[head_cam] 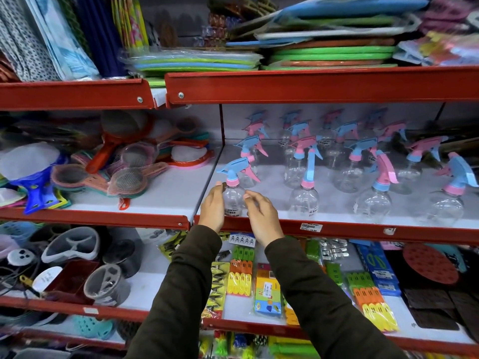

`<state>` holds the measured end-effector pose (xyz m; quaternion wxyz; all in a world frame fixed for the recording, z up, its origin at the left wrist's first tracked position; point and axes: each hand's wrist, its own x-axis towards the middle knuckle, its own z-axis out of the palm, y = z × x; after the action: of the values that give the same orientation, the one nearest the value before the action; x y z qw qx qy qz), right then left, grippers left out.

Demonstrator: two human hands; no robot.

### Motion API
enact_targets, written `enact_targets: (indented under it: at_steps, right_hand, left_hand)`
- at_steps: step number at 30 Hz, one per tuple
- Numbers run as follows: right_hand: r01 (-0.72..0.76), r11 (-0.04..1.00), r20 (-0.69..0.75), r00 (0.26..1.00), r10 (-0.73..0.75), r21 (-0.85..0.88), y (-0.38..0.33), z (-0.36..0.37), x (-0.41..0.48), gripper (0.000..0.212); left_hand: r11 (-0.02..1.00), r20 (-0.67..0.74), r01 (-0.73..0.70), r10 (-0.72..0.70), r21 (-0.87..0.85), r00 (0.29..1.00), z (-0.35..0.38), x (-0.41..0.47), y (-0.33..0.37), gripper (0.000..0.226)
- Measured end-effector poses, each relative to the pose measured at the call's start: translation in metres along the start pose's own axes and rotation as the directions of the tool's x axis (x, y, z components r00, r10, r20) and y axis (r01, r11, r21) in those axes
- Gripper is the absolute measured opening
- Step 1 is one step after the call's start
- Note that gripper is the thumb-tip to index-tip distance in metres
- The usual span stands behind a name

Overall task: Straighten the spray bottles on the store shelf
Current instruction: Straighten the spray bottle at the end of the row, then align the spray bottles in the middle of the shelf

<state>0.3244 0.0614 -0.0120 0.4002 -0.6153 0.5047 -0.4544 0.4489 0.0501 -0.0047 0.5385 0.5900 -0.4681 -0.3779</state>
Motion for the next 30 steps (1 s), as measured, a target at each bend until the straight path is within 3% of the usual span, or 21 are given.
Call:
enact_targets:
  at_steps: [5, 8, 11, 14, 18, 22, 24, 26, 30]
  right_hand:
    - [0.006, 0.999, 0.023, 1.0, -0.007, 0.035, 0.001, -0.001, -0.004, 0.045]
    - [0.029, 0.993, -0.035, 0.999, -0.025, 0.117, 0.004, -0.001, -0.008, 0.04]
    - [0.089, 0.98, -0.132, 0.989, -0.066, 0.181, 0.007, -0.005, -0.017, 0.035]
    - [0.138, 0.967, -0.225, 0.97, -0.088, 0.215, 0.014, -0.016, -0.026, 0.034]
    - [0.213, 0.952, -0.425, 0.899, -0.103, 0.22, 0.023, -0.045, -0.033, 0.033]
    - [0.213, 0.95, -0.567, 0.822, -0.048, 0.227, 0.029, -0.083, -0.02, 0.031]
    - [0.132, 0.965, -0.546, 0.838, 0.012, 0.225, 0.034, -0.1, -0.005, 0.034]
    - [0.011, 0.976, -0.437, 0.895, 0.087, 0.216, 0.036, -0.113, 0.009, 0.041]
    - [-0.126, 0.97, -0.244, 0.954, 0.176, 0.208, 0.035, -0.121, 0.019, 0.043]
  left_hand:
    - [0.999, 0.002, -0.03, 0.03, -0.011, 1.0, -0.001, -0.005, 0.001, 0.058]
    - [0.996, -0.143, -0.09, 0.089, 0.0, 0.986, 0.009, -0.016, 0.002, 0.055]
    - [0.979, -0.349, -0.204, 0.198, 0.019, 0.916, 0.022, -0.034, 0.002, 0.042]
    - [0.955, -0.392, -0.295, 0.285, 0.035, 0.875, 0.041, -0.047, -0.006, 0.029]
    - [0.94, -0.263, -0.34, 0.328, -0.003, 0.907, 0.07, -0.058, -0.005, 0.026]
    - [0.955, 0.011, -0.285, 0.287, -0.082, 0.958, 0.097, -0.055, 0.004, 0.039]
    - [0.973, 0.122, -0.228, 0.23, -0.029, 0.966, 0.11, -0.053, 0.011, 0.041]
    - [0.983, 0.191, -0.178, 0.167, 0.044, 0.967, 0.121, -0.049, 0.017, 0.044]
    - [0.991, 0.248, -0.118, 0.1, 0.06, 0.964, 0.133, -0.042, 0.021, 0.044]
